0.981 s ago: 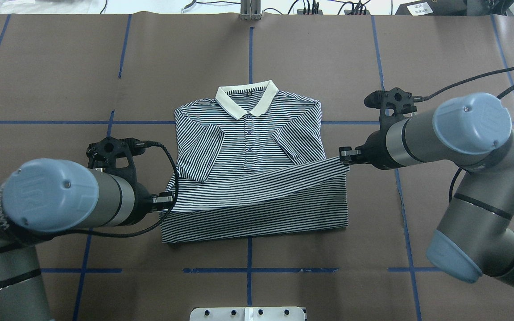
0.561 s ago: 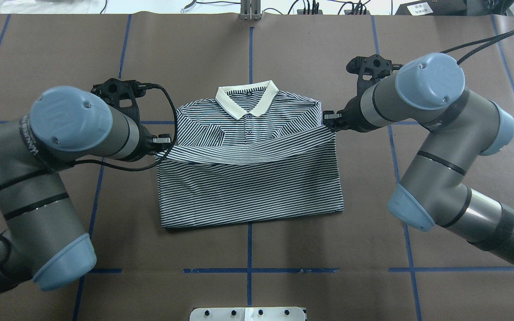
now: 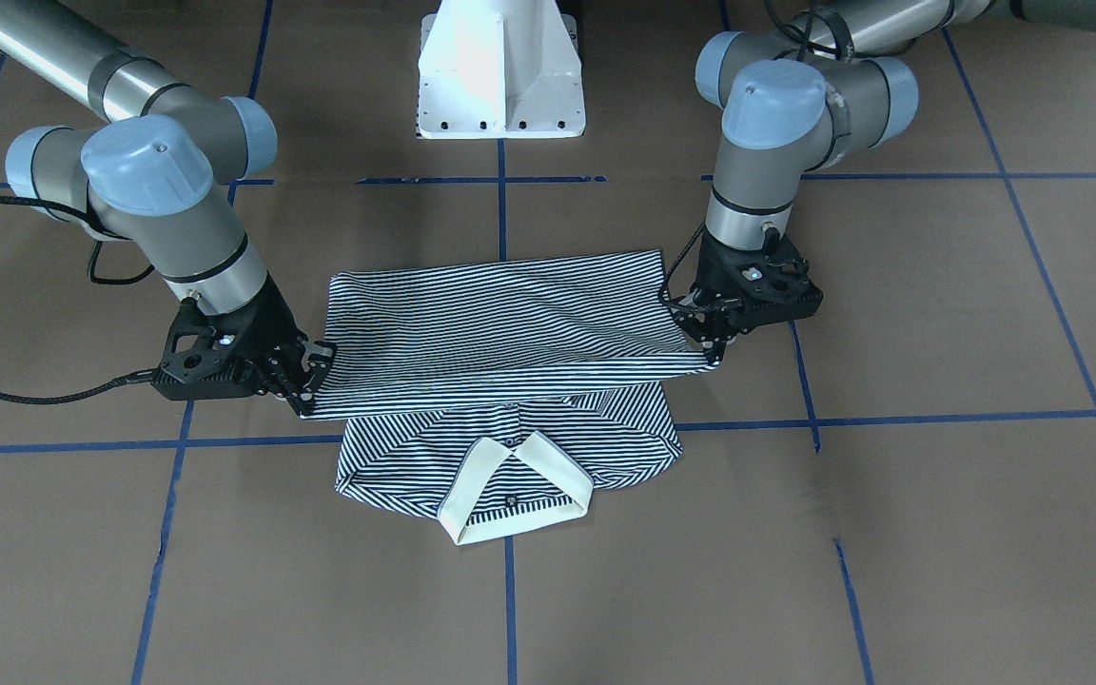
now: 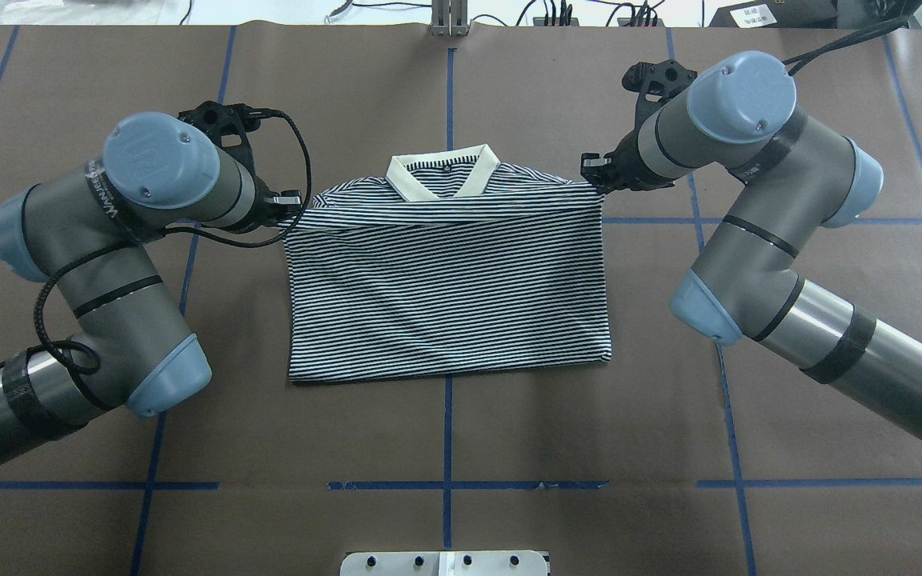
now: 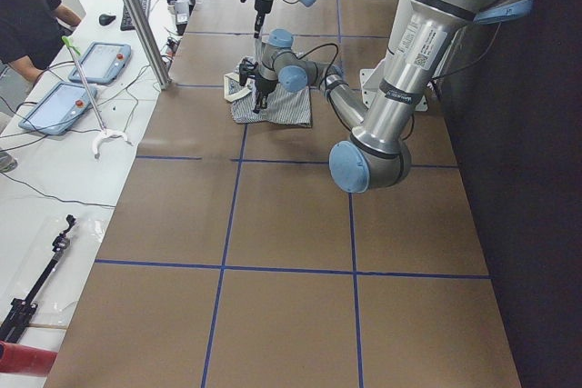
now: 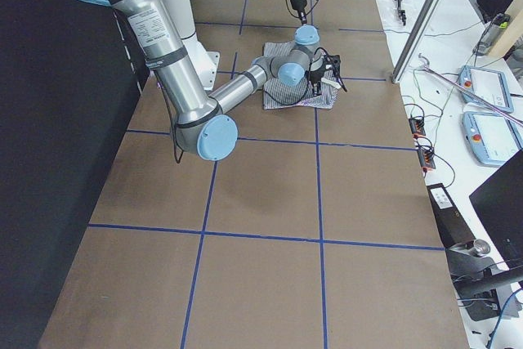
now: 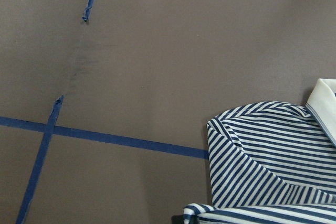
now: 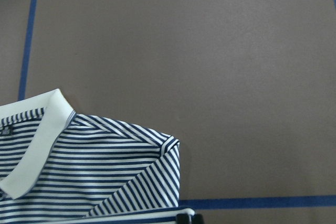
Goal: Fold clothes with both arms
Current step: 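Lay the hem down below the collar and open both grippers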
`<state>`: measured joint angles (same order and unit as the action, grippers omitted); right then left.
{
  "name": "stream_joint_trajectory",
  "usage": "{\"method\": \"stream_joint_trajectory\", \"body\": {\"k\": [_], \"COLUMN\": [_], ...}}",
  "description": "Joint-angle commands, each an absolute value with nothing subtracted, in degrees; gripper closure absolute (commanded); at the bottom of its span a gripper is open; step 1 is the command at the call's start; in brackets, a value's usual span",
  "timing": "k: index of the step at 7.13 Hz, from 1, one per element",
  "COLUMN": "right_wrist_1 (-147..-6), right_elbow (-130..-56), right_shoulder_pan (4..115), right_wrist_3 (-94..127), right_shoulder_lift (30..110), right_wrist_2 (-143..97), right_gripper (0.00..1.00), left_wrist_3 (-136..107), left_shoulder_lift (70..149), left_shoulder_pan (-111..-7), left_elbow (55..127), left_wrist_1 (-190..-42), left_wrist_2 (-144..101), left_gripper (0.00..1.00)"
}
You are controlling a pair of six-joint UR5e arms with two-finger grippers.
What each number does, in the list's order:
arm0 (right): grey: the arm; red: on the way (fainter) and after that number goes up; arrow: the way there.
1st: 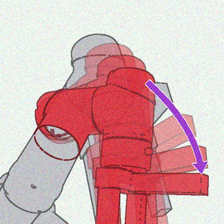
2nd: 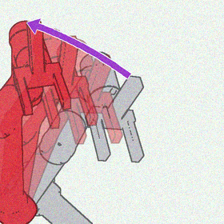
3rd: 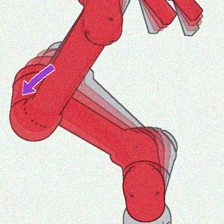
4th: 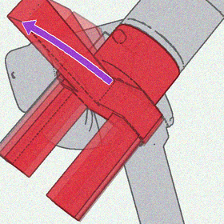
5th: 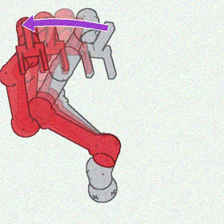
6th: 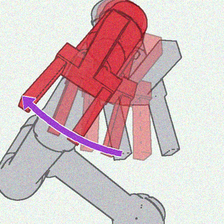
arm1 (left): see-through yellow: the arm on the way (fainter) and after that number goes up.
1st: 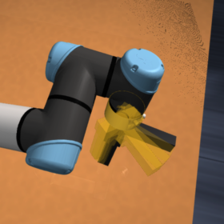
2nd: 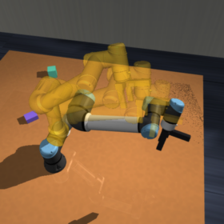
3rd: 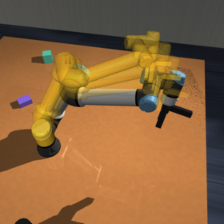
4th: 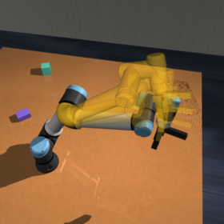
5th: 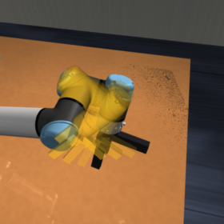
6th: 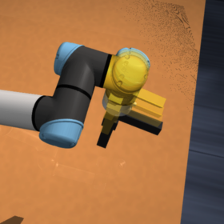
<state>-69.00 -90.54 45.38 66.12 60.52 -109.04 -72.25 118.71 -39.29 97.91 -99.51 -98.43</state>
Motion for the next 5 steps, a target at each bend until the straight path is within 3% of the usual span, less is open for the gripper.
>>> {"method": "stream_joint_trajectory", "body": {"k": [1,5], "right_wrist_1": [-68.6,-68.3], "right_elbow": [-87.4,-80.4], "right_shoulder_pan": [46.1,46.1], "right_wrist_3": [66.0,66.1], "right_shoulder_lift": [59.4,52.8], "right_wrist_2": [-109.1,-109.0], "right_gripper": [1.00,1.00], "left_wrist_3": [-72.1,-72.2], "left_shoulder_lift": [118.9,120.8], "left_shoulder_pan": [-39.8,-41.1], "left_elbow": [94.1,94.1], "left_wrist_1": [-102.0,-102.0], "left_wrist_2": [-98.3,-98.3], "left_gripper": [1.00,1.00]}}
